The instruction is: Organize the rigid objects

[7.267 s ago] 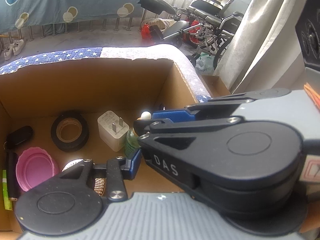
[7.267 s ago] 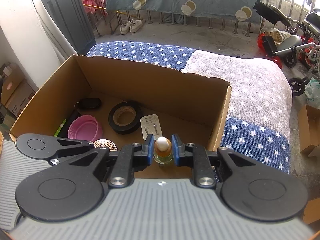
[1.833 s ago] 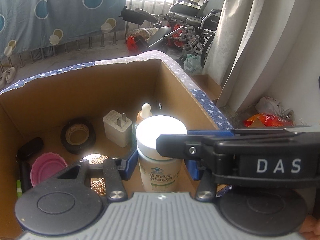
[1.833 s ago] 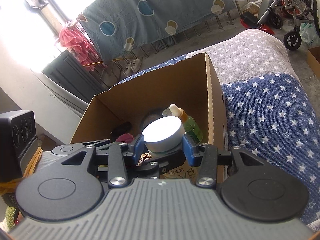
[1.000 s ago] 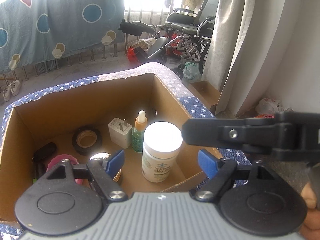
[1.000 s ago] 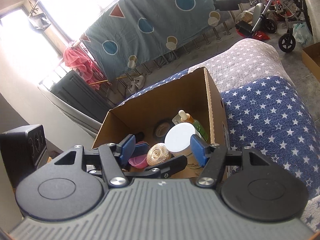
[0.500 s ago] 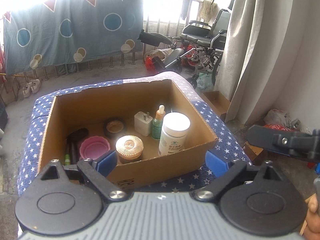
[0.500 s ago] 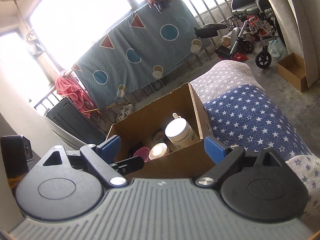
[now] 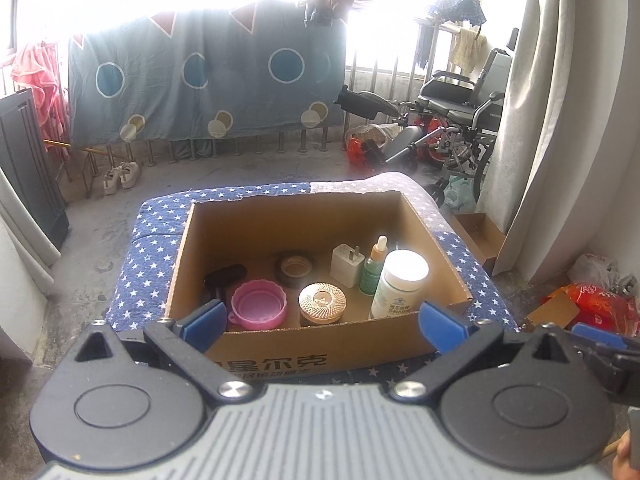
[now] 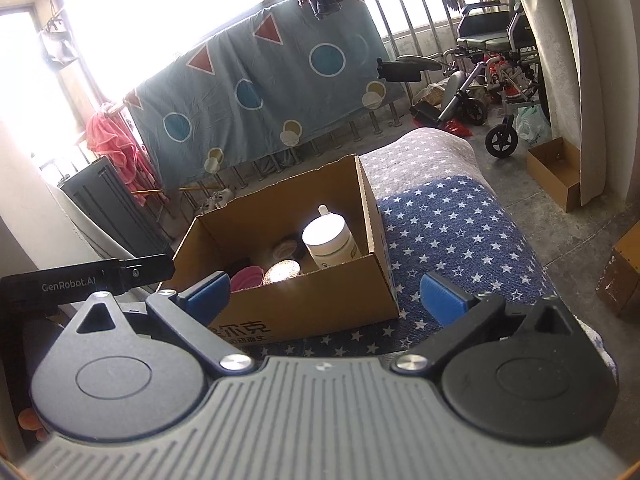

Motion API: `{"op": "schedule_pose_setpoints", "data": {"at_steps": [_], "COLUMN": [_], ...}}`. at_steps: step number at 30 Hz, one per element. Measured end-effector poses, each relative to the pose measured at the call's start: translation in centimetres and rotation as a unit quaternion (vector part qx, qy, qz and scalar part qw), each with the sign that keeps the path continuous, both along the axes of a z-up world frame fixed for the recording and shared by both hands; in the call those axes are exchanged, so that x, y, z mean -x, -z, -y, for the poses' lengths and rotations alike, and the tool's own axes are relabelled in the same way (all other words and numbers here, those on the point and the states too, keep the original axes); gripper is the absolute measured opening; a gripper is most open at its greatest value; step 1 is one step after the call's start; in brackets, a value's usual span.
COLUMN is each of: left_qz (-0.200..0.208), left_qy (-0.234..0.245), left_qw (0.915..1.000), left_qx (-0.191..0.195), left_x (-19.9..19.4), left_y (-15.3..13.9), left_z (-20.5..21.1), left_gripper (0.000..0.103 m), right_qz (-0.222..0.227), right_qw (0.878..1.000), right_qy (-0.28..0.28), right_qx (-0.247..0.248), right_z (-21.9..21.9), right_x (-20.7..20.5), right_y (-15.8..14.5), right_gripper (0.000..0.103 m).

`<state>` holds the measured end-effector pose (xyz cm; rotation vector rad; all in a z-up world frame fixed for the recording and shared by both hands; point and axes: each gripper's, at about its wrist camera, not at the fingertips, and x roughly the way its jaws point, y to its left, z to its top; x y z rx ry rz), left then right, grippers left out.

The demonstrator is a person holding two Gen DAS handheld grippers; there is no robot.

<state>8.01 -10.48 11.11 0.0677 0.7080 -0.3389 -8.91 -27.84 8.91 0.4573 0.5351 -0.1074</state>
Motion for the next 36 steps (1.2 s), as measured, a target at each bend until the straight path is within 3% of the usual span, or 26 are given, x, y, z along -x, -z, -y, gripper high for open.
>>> {"op": "schedule_pose_setpoints", "data": {"at_steps": [6,13,23,36], "left_qz": [-0.013,-0.017,-0.005,-0.011], "left_qy": [-0.029,-0.017,-0.040,-0.047], "left_qw": [0.9995,0.9985,0.9977,0.9963], "left_qx": [-0.007,-0.048,-0.055,-0.071], "left_x": [0.1,-0.5,-2.1,-3.1], "left_y": [0.1,1.0,2.3,3.2], "left_z": [0.4,1.4,1.8,1.4], "left_gripper": [0.103,0.103,0.103,0.103], "right_qz": [-0.011,-0.027,-0.058,-0.077], "right_qw": [1.000,0.999,0.995,0.993], "right_qy": [0.009,0.012,0.010,0.004], "right_qx": [0.010,0.032,0.075,0.087], "right_z": [-0.2,-0.2,-0.6,-1.5], "right_x": [0.1,-1.2,-4.6,-7.4], "right_y": [0.1,0.6,2.0,3.0], "right_gripper": [0.102,0.102,0.102,0.102]}}
